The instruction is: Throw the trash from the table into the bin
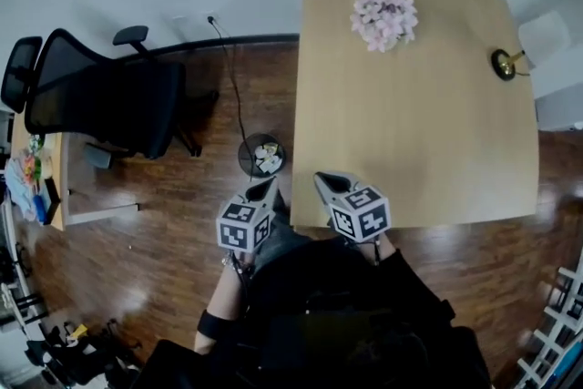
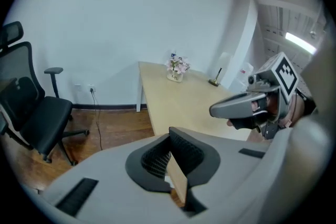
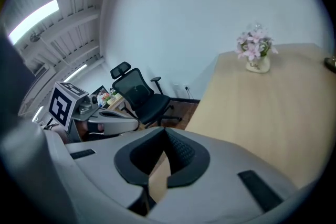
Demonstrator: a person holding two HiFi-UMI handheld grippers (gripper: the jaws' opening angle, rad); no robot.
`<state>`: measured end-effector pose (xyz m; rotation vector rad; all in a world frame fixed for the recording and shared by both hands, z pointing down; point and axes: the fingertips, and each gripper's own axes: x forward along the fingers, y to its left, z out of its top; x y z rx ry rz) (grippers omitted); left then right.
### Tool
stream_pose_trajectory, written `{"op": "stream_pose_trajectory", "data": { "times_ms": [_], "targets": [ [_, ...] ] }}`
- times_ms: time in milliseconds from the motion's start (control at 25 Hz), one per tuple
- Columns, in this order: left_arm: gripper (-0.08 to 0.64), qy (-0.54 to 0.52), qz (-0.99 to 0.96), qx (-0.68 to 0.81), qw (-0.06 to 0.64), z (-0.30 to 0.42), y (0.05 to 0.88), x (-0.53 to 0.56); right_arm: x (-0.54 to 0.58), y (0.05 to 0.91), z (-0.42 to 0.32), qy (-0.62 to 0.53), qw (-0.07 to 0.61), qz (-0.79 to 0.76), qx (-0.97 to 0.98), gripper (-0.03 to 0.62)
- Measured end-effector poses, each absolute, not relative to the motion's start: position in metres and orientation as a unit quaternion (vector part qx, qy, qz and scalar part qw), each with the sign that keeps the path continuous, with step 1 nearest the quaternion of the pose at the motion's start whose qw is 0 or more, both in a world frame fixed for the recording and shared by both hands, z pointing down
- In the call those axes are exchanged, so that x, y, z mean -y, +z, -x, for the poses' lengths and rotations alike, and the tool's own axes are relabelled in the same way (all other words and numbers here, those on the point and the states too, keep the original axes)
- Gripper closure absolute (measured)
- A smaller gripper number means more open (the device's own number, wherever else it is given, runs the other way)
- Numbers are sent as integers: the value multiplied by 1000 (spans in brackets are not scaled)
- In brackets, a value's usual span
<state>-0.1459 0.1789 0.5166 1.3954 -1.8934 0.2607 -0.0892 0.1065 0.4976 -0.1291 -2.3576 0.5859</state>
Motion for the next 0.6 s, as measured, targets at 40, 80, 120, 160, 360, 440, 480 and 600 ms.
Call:
{"op": "stream_pose_trajectory", "data": {
  "times_ms": [40, 80, 120, 160, 360, 440, 480, 600],
  "targets": [
    [560, 102, -546, 741, 377, 139, 514, -171, -95, 498, 78, 230, 343, 43, 910, 584],
    [560, 105, -547, 740, 377, 131, 513, -161, -83, 498, 65, 234, 339, 35, 910, 584],
    [560, 110, -550, 737, 376, 121, 513, -149, -70, 499, 52, 239, 336, 26, 911, 584],
    [560, 116, -555, 733, 375, 109, 513, -136, -57, 500, 38, 242, 334, 17, 911, 584],
    [560, 141, -590, 703, 370, 32, 518, -73, 3, 498, -36, 243, 322, -28, 914, 584],
    [560, 147, -595, 698, 370, 6, 520, -57, 24, 498, -65, 246, 322, -45, 913, 584],
    [560, 149, -596, 696, 372, -4, 521, -52, 33, 498, -79, 247, 324, -54, 912, 584],
    [560, 154, -597, 690, 380, -29, 520, -46, 50, 498, -117, 250, 335, -76, 905, 584]
  ]
}}
